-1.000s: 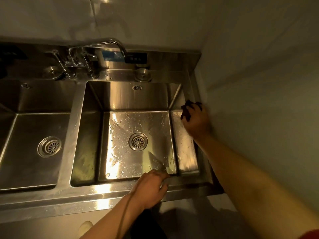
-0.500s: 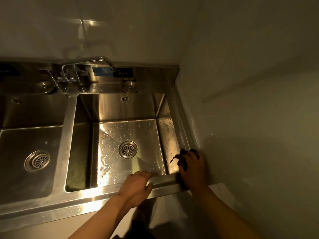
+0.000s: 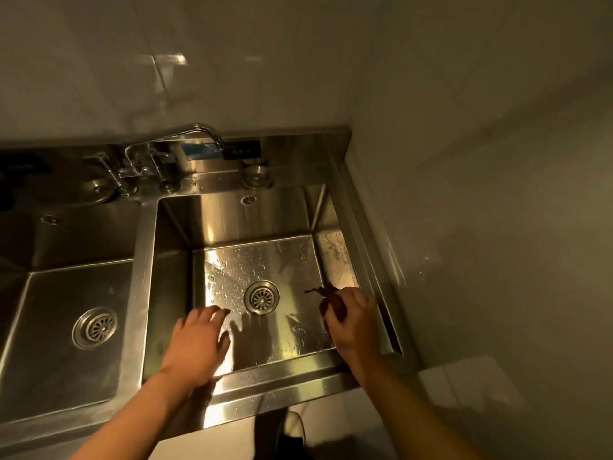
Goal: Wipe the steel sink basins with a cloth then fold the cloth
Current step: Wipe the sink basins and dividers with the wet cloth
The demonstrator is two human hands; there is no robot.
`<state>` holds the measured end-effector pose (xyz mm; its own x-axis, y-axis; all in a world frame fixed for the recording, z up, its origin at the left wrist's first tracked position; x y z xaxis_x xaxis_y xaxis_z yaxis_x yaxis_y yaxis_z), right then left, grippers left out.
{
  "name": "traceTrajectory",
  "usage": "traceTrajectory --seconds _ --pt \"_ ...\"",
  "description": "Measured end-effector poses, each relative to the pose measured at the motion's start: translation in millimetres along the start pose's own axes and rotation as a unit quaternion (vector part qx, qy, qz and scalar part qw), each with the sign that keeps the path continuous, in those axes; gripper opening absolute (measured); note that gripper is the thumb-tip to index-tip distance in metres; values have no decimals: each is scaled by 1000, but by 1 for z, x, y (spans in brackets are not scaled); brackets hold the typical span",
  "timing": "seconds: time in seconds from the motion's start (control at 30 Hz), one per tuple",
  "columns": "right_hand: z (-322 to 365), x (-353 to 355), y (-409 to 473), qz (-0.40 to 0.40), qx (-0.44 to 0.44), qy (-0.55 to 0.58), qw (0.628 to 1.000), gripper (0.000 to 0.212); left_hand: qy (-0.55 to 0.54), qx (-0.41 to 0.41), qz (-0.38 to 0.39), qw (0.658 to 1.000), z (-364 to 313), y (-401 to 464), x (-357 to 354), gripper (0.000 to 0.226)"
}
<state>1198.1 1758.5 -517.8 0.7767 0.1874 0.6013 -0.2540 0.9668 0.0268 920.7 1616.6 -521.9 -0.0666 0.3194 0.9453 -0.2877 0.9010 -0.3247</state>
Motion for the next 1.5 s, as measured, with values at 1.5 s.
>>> traceTrajectory --seconds 1.5 --pt "46 -187 136 128 -250 249 927 36 -118 173 -147 967 126 51 -14 94"
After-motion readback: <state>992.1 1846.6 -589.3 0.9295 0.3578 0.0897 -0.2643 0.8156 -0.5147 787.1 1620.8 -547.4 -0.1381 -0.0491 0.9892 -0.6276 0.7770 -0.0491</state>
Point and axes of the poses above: each hand's wrist, its own y-axis towards the middle knuckle, its own x-axis out of the back of the hand, z = x × y, the point moved 4 cm from there along y, towards the middle knuckle, and after that the axes turned 13 degrees about y, right-handed, at the moved point
